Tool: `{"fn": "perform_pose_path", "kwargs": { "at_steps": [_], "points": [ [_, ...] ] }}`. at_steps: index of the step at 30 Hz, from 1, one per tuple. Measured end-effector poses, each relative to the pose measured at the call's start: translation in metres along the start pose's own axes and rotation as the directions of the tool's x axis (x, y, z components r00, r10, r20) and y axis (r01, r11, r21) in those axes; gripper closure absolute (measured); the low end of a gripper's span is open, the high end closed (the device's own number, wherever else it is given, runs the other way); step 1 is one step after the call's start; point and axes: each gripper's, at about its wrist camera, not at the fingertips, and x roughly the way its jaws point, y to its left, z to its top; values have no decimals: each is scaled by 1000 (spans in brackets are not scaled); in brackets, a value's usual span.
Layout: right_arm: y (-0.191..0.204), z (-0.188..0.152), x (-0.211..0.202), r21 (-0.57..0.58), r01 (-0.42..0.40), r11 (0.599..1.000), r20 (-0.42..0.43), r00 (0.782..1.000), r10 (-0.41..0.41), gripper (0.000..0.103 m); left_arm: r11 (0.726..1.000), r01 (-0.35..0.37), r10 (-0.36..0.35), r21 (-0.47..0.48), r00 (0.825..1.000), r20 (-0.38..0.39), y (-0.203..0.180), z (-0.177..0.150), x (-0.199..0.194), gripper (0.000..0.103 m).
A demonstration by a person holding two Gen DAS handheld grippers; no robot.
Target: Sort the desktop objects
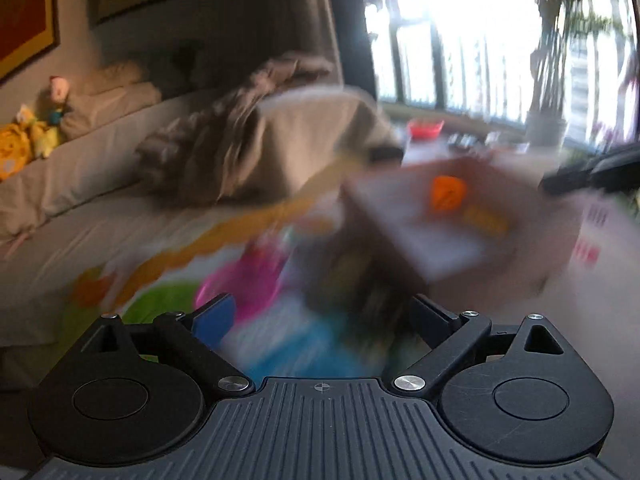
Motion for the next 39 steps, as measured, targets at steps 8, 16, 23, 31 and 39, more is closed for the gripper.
{"fn": "perform_pose_path", "kwargs": {
  "at_steps": [8, 16, 23, 31, 39],
  "points": [
    [96, -37, 19, -76, -225, 971, -129, 968, 214, 66, 969, -247, 247, 8, 968, -52, 39, -28, -11, 4],
    [146, -41, 73, -66, -184, 981, -191, 967, 168, 68, 974, -131, 121, -186, 991, -65, 70, -35, -36, 4],
    [133, -57, 44, -111, -213, 971, -240, 953, 182, 88, 981, 69, -70, -183, 998, 1, 43, -30, -46, 4],
    [79, -92, -23, -132, -68, 989, -222, 974, 38, 88, 960, 273, -275, -66, 961, -26, -19, -38, -44, 4],
    [43, -91, -40, -62, 26, 998, -134, 990, -34, 53, 936, 350, -353, -41, 931, -95, -68, -47, -34, 4]
  ]
}}
